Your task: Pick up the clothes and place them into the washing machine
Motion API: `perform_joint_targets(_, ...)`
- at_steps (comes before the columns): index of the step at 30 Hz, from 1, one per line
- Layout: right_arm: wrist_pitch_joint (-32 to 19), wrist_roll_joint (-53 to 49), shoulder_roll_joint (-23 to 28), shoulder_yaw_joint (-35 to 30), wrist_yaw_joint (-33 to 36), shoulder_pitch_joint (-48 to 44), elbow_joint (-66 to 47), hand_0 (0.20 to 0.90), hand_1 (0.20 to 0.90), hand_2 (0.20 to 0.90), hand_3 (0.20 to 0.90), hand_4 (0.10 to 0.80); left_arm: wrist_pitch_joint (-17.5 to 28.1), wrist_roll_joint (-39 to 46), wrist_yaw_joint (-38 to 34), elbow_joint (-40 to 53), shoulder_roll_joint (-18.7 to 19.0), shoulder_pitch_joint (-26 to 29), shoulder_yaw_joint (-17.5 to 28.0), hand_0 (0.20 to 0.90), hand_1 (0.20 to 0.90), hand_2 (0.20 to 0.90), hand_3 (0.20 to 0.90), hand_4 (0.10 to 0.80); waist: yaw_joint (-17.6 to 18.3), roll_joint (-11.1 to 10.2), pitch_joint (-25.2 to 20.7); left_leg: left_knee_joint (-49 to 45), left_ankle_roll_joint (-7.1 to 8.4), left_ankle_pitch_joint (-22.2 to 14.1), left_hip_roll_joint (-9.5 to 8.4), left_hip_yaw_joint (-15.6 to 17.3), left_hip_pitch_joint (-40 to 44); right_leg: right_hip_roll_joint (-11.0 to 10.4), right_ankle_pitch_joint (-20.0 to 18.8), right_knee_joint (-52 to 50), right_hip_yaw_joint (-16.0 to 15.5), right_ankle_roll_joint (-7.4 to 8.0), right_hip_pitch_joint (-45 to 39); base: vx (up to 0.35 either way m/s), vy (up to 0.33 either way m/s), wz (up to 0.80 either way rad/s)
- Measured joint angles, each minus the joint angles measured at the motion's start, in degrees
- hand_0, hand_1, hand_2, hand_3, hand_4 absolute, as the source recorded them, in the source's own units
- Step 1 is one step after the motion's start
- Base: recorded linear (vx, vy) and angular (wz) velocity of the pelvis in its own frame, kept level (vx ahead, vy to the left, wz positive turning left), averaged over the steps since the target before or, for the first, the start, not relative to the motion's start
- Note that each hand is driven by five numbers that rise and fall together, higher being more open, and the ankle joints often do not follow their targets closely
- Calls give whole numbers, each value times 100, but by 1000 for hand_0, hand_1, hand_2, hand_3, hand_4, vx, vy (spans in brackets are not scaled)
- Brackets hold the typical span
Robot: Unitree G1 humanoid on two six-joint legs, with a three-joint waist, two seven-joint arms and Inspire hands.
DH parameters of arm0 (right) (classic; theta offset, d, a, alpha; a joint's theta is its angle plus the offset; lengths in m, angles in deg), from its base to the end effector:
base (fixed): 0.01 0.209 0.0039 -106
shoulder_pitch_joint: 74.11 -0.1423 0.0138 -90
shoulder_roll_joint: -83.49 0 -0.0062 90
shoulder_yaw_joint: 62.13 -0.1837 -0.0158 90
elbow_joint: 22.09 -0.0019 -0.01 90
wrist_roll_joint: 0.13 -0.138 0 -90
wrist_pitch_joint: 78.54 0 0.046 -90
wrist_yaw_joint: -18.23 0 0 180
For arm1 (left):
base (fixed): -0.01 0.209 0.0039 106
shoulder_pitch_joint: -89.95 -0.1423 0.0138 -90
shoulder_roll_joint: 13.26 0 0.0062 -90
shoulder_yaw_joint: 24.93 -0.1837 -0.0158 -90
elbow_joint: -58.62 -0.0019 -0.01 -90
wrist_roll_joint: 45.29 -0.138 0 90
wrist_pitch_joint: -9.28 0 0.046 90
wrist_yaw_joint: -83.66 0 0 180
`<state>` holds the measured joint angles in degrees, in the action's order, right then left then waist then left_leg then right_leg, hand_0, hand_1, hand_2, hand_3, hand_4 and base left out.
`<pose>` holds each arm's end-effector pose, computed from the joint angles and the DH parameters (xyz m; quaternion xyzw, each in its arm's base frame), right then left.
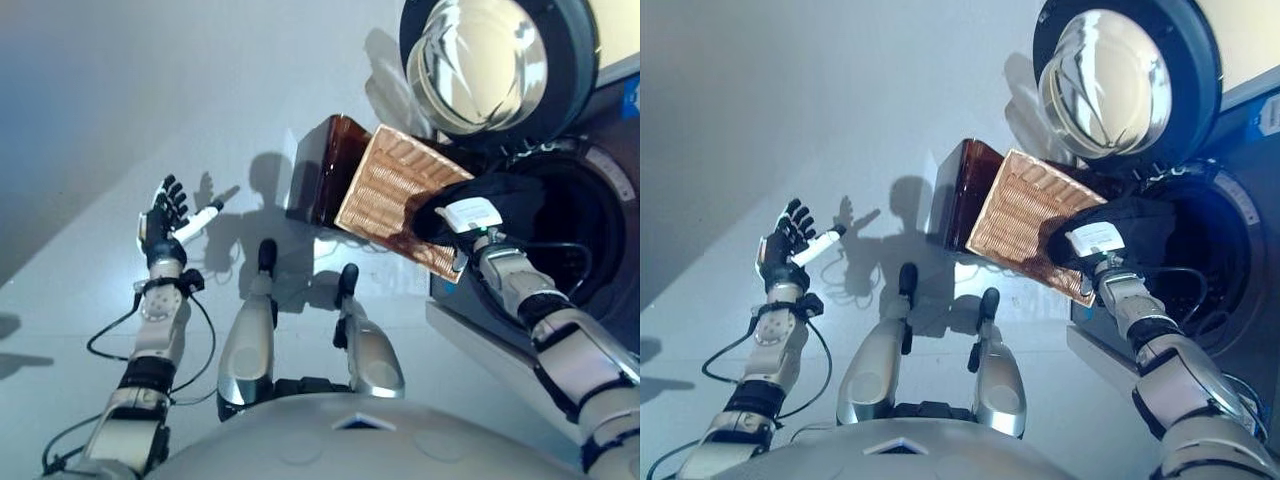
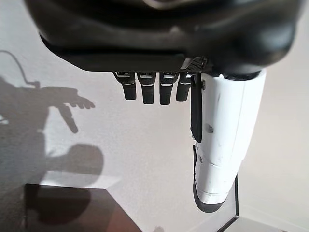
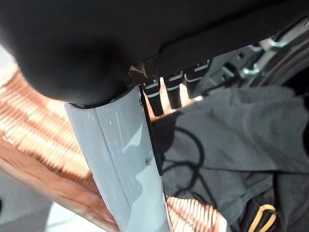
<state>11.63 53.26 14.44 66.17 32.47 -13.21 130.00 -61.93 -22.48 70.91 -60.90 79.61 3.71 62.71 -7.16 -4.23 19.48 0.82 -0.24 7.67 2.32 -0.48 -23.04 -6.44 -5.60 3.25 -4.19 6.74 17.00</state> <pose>0.2436 -0.2892 0.0028 -0.8136 0.1722 0.1335 0.5391 0.1979 0.2308 -0.0067 -0.0115 0.0545 0.1762 0.9828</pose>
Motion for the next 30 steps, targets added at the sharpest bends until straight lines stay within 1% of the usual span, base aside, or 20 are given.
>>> perform_joint_targets(2,25,-107,-100,-6,102,-95,302,900,900,900,900,800,45,42,-108,61,-1,123,3,900,900,900,900,800,-16,4,9,-31,0,1,-1,-13,-158,0,0,-22,1,0,152,-81,-13,2)
perform_joint_targets(5,177,-335,-120,-52,230,-326,673,900,900,900,900,800,113,45,-270,215,7,312,6,900,900,900,900,800,-19,89,202,-113,5,4,-8,-79,-365,-2,45,-229,-18,1,409,-15,-1,0)
perform_joint_targets(11,347,-437,-102,-78,451,-465,878,900,900,900,900,800,173,42,-345,528,15,401,2,900,900,900,900,800,-35,171,300,-263,8,5,-8,-175,-668,-7,199,-614,-45,-7,796,-21,2,3)
perform_joint_targets(13,380,-436,-100,-107,493,-597,966,900,900,900,900,800,172,42,-347,544,18,417,-1,900,900,900,900,800,-49,211,326,-323,9,6,-18,-176,-798,-37,297,-858,-42,-3,1025,0,0,0)
perform_joint_targets(15,414,-437,-98,-284,590,-651,984,900,900,900,900,800,172,41,-348,551,22,430,-1,900,900,900,900,800,-75,237,340,-391,10,6,-29,-181,-912,-57,389,-1087,-34,-8,1219,0,0,0)
perform_joint_targets(18,566,-438,-54,-284,620,-715,1121,900,900,900,900,800,167,38,-348,594,19,469,-16,900,900,900,900,800,-150,300,376,-476,12,4,-51,-226,-1056,-95,583,-1506,-28,-21,1495,-41,-10,8)
perform_joint_targets(21,611,-434,141,-285,686,-733,1115,900,900,900,900,800,171,37,-364,765,57,501,-8,900,900,900,900,800,-162,339,379,-717,32,-30,-123,-287,-1392,-169,880,-2175,4,-31,1999,-63,-25,15)
perform_joint_targets(22,612,-433,181,-284,704,-773,1115,900,900,900,900,800,171,36,-367,764,76,535,-4,900,900,900,900,800,-165,346,379,-792,40,-41,-131,-295,-1487,-183,922,-2289,4,-40,2101,-98,-39,23)
perform_joint_targets(23,612,-432,233,-281,707,-843,1105,900,900,900,900,800,169,38,-378,760,116,591,-6,900,900,900,900,800,-163,346,382,-1007,57,-105,-144,-312,-1672,-205,1030,-2555,6,-46,2288,9,-77,19)
perform_joint_targets(24,605,-428,302,-269,712,-857,1077,900,900,900,900,800,168,36,-384,764,135,644,-12,900,900,900,900,800,-160,346,382,-1279,55,-220,-164,-317,-1861,-234,1129,-2837,18,-84,2471,-16,-103,24)
perform_joint_targets(25,607,-427,387,-262,721,-880,1091,900,900,900,900,800,169,36,-404,775,148,738,2,900,900,900,900,800,-161,344,383,-1761,108,-480,-199,-339,-2145,-282,1388,-3276,15,-89,2711,31,-96,21)
perform_joint_targets(26,607,-423,429,-262,720,-892,1083,900,900,900,900,800,168,36,-430,779,155,769,4,900,900,900,900,800,-161,351,380,-2005,111,-530,-207,-360,-2287,-290,1461,-3502,30,-108,2830,-63,-64,19)
perform_joint_targets(27,603,-415,477,-259,736,-898,1059,900,900,900,900,800,169,33,-472,873,182,759,56,900,900,900,900,800,-166,350,380,-2474,142,-745,-194,-397,-2532,-332,1656,-3863,22,-166,3023,-80,-71,11)
perform_joint_targets(29,597,-368,542,-246,746,-921,1052,900,900,900,900,800,173,17,-522,918,202,753,201,900,900,900,900,800,-169,351,379,-3079,204,-986,-163,-454,-2861,-303,1843,-4381,28,-246,3308,-60,-50,-3)
perform_joint_targets(30,592,-302,604,-240,754,-978,1050,900,900,900,900,800,173,17,-556,941,222,736,310,900,900,900,900,800,-177,350,380,-3449,237,-1142,-106,-447,-3104,-266,1957,-4644,42,-290,3509,-31,-37,-18)
